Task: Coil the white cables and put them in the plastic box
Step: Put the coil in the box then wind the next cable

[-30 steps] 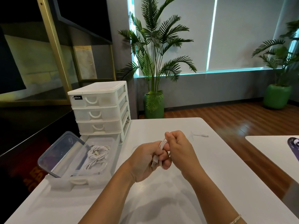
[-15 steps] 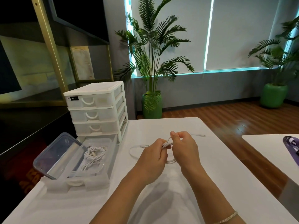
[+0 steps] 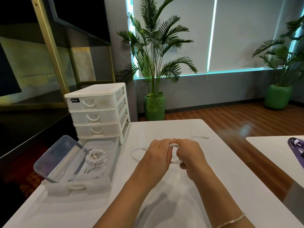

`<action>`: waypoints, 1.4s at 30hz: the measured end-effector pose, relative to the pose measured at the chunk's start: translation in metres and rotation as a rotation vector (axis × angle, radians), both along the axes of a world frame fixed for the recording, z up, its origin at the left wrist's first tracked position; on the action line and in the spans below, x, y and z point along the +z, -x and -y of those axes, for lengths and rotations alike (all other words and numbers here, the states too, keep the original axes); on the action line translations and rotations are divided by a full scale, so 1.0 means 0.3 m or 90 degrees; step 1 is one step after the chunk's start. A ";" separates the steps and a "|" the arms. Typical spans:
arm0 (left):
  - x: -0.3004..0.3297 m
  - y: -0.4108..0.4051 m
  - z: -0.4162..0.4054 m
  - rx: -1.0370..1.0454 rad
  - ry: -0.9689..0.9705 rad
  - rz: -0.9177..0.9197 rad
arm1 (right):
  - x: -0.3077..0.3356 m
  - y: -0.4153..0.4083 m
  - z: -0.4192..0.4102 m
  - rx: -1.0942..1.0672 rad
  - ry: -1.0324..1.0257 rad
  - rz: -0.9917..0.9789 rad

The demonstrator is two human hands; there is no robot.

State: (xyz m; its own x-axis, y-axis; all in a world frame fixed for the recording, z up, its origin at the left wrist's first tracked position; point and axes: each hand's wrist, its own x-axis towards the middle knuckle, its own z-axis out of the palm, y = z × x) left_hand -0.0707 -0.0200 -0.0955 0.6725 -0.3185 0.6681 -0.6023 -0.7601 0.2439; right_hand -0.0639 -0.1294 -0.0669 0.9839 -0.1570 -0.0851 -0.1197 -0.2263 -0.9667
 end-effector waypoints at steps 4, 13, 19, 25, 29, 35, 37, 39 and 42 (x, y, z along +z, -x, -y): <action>0.010 -0.002 0.000 0.066 0.074 -0.094 | -0.003 -0.002 -0.011 -0.033 0.036 0.059; 0.052 -0.003 -0.034 0.173 0.205 -0.243 | -0.010 0.021 -0.019 0.024 0.319 0.322; 0.073 -0.004 -0.042 0.080 0.463 -0.417 | -0.010 0.028 -0.013 0.011 0.457 0.335; 0.073 0.000 -0.041 0.011 0.449 -0.381 | -0.014 0.013 -0.014 -0.004 0.396 0.324; 0.063 0.003 -0.048 0.041 0.296 -0.254 | -0.005 0.012 -0.023 0.027 0.291 0.252; 0.052 -0.002 -0.059 0.062 0.177 -0.147 | 0.000 0.024 -0.029 0.067 0.117 0.159; 0.051 -0.002 -0.059 0.068 0.159 -0.135 | 0.001 0.023 -0.030 0.052 0.083 0.146; 0.046 -0.004 -0.062 0.079 0.145 -0.126 | 0.003 0.021 -0.031 0.047 0.057 0.139; 0.037 -0.009 -0.067 0.083 0.127 -0.125 | 0.006 0.022 -0.030 0.049 0.019 0.120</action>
